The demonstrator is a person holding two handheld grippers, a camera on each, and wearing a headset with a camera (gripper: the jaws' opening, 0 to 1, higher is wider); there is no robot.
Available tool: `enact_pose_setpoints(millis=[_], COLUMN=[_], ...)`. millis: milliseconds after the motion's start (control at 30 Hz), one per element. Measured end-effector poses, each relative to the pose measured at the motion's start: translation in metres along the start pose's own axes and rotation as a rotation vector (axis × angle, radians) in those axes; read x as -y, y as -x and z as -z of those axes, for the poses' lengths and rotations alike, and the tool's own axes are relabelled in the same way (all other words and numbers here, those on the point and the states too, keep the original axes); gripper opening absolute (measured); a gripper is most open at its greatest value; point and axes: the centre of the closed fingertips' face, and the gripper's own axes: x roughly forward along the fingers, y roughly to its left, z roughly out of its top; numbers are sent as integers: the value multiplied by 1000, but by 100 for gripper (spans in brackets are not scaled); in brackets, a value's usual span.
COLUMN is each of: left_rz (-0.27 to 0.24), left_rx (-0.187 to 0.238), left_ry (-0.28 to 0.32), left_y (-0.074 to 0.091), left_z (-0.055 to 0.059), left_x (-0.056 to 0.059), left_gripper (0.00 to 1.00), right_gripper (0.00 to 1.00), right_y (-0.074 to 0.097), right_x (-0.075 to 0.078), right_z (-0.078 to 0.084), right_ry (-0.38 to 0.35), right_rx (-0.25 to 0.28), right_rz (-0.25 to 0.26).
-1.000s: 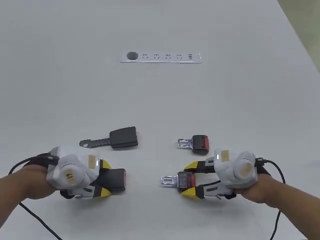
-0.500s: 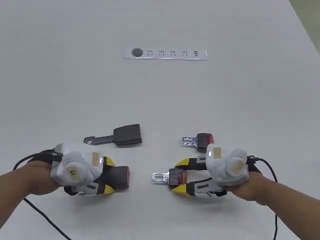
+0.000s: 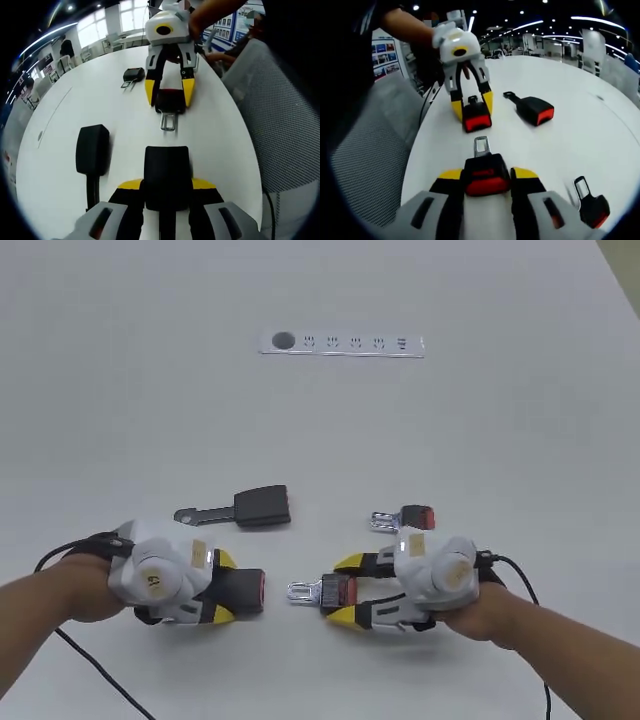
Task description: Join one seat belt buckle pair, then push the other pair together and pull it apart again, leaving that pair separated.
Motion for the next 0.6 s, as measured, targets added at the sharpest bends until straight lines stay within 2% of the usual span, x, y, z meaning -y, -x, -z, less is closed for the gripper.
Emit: enact_pose_setpoints(millis=[533,567,600], left_rz=[5,5,5], left_rx=[-9,-9,-8], left_ry=[-8,-7,-7], left_y=[0,0,0], left_z=[0,0,0], left_x=[0,0,0], left_gripper=[35,35,35], right_gripper=[37,37,37], right_y=[-20,-20,-20], right_x=[-3,-3,-3], right_z=[-18,-18,-19], right_ry=[-5,28,6], right_rx=[45,38,47], right_rz=[-20,-22,-26])
